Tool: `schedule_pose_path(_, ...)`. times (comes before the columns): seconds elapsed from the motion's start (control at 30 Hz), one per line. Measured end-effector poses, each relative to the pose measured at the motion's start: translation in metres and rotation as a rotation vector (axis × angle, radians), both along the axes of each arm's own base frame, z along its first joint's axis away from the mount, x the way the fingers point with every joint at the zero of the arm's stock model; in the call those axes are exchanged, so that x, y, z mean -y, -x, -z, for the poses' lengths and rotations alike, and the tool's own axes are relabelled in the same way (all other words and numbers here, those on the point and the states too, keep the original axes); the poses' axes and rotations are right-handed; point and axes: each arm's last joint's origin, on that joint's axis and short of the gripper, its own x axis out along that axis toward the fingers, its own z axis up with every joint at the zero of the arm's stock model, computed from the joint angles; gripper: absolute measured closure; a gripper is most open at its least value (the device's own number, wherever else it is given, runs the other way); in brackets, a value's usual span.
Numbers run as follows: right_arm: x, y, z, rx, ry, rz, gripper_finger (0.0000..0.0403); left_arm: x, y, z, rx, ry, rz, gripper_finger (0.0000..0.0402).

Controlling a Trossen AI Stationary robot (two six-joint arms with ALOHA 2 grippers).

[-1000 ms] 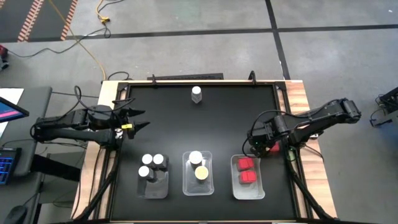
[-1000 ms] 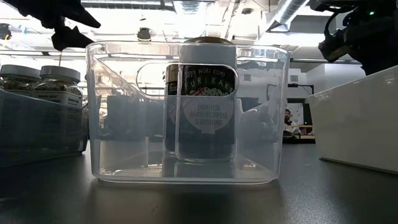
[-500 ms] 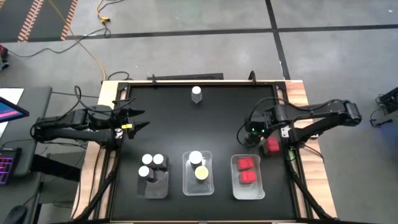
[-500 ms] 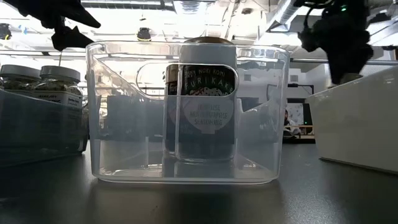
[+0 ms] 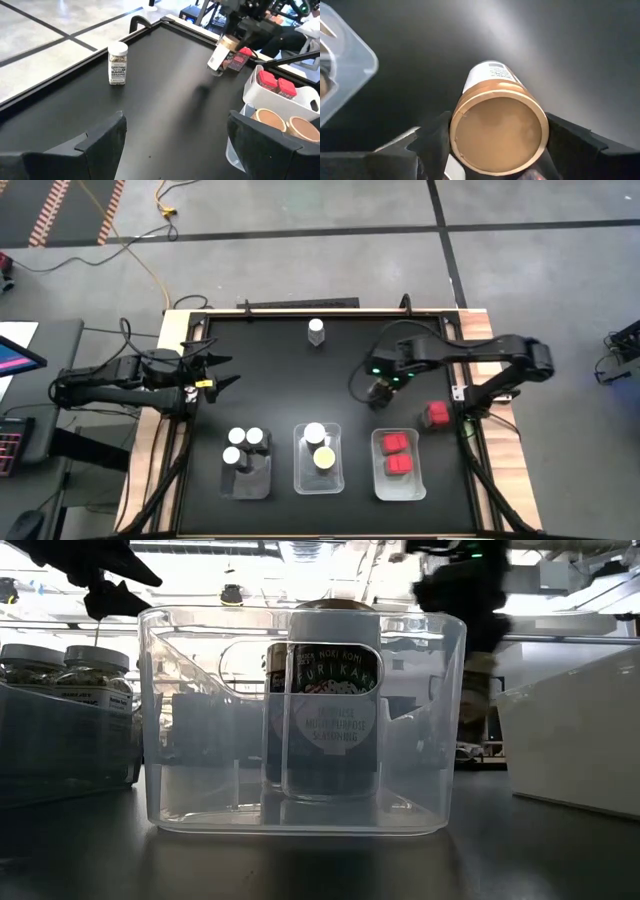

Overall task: Sort spices by type
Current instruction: Move the golden seasoning bottle to the middle of the table

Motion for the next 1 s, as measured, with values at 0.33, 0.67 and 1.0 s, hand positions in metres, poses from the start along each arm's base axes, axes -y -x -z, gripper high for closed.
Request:
schedule_pose_path(0.33,0.017,-0.086,-0.014,-0.023,0.038,-0.172,0.0093,0.000,0.000,0.000,0.000,0.000,0.002,0.0074)
schedule_pose_path(0.67,0.022,-0.135,-0.010,-0.072,0.047,-0.268,0.0093,0.000,0.000,0.001,-0.007,0.001,0.006,0.0074)
schedule_pose_path(1.0,0.020,-0.139,-0.007,-0.117,0.030,-0.283,0.0093,0.000,0.002,0.004,-0.079,-0.059,0.032,0.0074)
